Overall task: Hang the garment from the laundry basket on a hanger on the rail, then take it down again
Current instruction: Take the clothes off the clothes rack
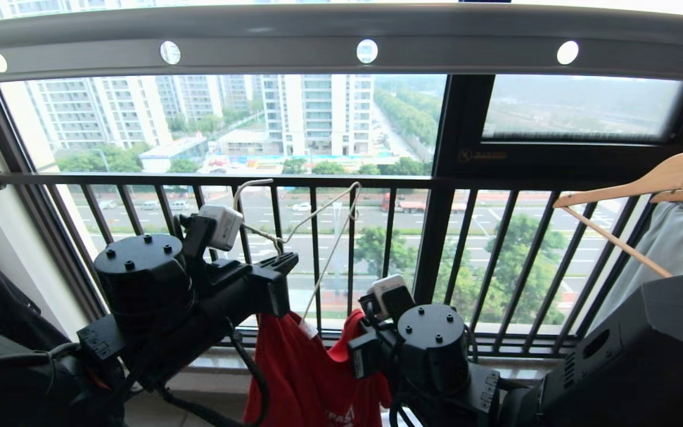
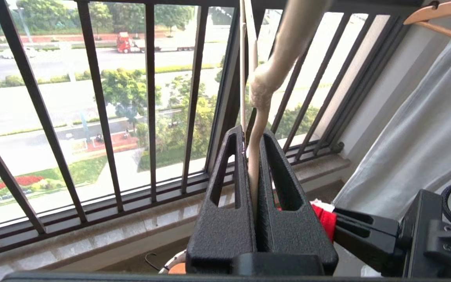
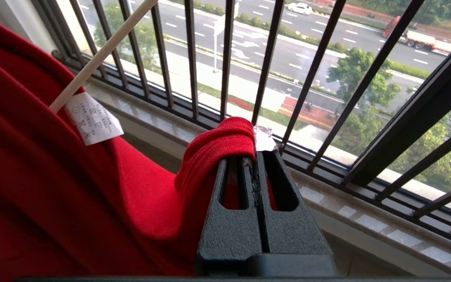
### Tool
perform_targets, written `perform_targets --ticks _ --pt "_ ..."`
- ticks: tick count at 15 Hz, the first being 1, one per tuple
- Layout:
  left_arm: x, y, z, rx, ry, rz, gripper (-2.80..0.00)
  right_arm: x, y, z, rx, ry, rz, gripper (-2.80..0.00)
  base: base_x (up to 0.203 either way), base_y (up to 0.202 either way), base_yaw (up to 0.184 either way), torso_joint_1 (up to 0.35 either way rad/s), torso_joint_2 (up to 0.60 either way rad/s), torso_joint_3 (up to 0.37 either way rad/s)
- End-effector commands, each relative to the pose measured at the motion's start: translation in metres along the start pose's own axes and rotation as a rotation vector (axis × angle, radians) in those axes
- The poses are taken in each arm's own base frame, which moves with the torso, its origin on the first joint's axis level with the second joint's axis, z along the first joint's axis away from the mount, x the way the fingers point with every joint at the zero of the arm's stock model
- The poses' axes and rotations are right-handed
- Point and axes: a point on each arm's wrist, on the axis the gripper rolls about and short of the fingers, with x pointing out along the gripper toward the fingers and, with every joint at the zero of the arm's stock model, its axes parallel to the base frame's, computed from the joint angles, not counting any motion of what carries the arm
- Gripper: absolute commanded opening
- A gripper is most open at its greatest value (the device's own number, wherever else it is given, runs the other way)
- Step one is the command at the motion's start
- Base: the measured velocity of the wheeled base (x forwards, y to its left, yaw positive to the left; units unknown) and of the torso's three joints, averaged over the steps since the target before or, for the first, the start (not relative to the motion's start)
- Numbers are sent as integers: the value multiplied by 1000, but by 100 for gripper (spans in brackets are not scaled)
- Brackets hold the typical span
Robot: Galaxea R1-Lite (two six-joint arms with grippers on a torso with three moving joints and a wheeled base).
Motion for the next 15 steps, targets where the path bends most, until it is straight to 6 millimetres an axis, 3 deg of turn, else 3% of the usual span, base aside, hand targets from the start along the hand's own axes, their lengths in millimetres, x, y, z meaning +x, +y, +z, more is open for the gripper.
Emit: perform_targets --ticks 1,4,7,11,15 --pt "8 -3 -11 2 11 15 -280 -5 4 -8 -15 29 54 -280 0 0 0 0 0 0" --pt "12 -3 -8 -1 -10 35 -280 -3 6 -21 -39 72 68 -280 0 0 0 0 0 0" --pt "20 -2 4 22 -122 167 -280 -19 -1 -35 -127 137 213 -280 0 0 0 0 0 0" --pt "27 1 -11 48 -93 175 -280 -25 -3 -38 -152 143 234 -280 0 0 0 0 0 0" --pt "31 1 -7 40 -112 185 -280 -43 -9 -55 -276 217 355 -280 0 0 0 0 0 0"
